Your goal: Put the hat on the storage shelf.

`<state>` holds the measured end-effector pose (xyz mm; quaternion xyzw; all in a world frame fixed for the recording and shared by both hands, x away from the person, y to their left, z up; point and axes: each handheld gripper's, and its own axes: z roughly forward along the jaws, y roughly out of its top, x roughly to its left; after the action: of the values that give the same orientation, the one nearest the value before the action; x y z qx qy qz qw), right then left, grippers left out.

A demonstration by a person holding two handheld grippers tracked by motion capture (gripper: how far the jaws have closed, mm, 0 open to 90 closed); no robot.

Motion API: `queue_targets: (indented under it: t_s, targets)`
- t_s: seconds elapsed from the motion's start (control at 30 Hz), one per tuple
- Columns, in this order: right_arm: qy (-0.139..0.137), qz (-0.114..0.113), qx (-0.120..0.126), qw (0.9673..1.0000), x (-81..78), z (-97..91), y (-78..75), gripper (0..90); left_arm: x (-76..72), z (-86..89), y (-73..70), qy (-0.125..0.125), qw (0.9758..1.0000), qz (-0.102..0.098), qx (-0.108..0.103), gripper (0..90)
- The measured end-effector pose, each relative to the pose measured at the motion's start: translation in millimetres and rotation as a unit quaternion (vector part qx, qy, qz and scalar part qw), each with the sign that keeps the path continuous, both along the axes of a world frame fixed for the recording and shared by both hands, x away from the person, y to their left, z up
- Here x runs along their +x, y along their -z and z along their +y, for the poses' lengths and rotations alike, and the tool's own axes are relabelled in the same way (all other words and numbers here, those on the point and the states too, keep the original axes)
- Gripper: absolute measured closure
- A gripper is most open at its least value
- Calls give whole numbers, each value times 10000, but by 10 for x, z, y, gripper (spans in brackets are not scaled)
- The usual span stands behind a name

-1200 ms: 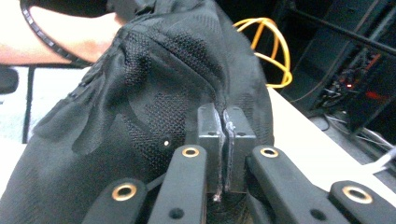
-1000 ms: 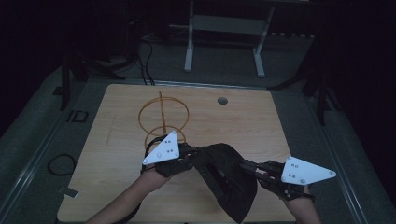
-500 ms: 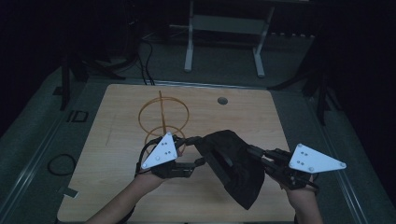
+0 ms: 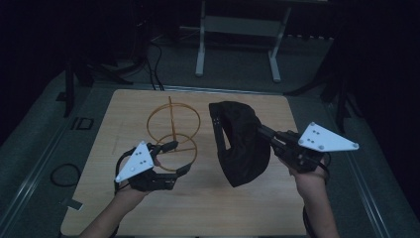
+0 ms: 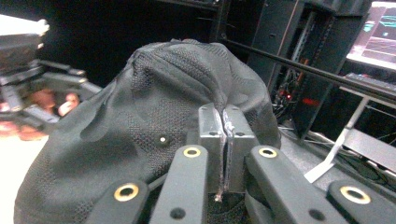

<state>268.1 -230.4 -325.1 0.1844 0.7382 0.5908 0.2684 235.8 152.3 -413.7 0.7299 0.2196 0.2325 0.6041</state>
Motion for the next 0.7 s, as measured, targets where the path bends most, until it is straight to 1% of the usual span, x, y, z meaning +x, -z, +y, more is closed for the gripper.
queue_targets:
  t_s: [0.03, 0.07, 0.1, 0.13, 0.17, 0.23, 0.3, 0.37, 0.4, 0.43, 0.47, 0.5, 0.53, 0.6, 0.63, 0.67, 0.7]
  targets:
    - [-1, -9, -14, 10000, 22, 24, -11, 883, 4, 50, 24, -49, 10000, 85, 6, 173]
    - [39, -14, -18, 10000, 53, 69, -30, 883, 3, 86, 46, -156, 9998, 75, 30, 142]
    - [18, -8, -42, 10000, 82, 107, -49, 883, 2, 121, 69, -253, 9996, 57, 55, 114]
    - [20, -17, -63, 10000, 108, 147, -68, 883, 6, 154, 88, -296, 9995, 106, 85, 77]
    - [31, -22, -70, 10000, 133, 189, -88, 883, 8, 180, 105, -311, 9994, 132, 81, 57]
    - [16, -40, -116, 9999, 184, 272, -132, 883, -7, 245, 161, -441, 9988, 179, 82, 27]
    - [-6, -49, -166, 9998, 230, 344, -170, 883, -28, 286, 217, -594, 9980, 159, 164, 23]
    - [-31, -27, -186, 9998, 283, 439, -210, 883, -67, 340, 308, -746, 9969, 141, 181, 14]
    - [-6, -42, -200, 9998, 307, 481, -224, 883, -77, 361, 339, -783, 9967, 156, 172, 13]
    - [-6, -42, -200, 9998, 307, 481, -224, 883, -77, 361, 339, -783, 9967, 156, 172, 13]
    - [9, -33, -187, 9998, 325, 513, -233, 883, -93, 429, 420, -812, 9962, 299, 94, 13]
    - [-9, -14, -179, 9998, 379, 590, -255, 883, -109, 457, 460, -908, 9954, 274, 105, 13]
    - [-27, -1, -178, 9998, 410, 631, -266, 883, -123, 481, 498, -951, 9950, 279, 101, 13]
    - [-40, 30, -229, 9997, 461, 724, -286, 883, -150, 523, 566, -1018, 9944, 294, 58, 13]
    - [-88, 51, -250, 9996, 488, 775, -296, 883, -164, 547, 603, -1030, 9943, 289, 35, 13]
    - [-110, 55, -309, 9994, 516, 843, -306, 883, -173, 557, 625, -1046, 9941, 293, -8, 13]
    - [-128, 61, -319, 9994, 531, 885, -310, 883, -182, 568, 652, -1087, 9936, 297, 6, 13]
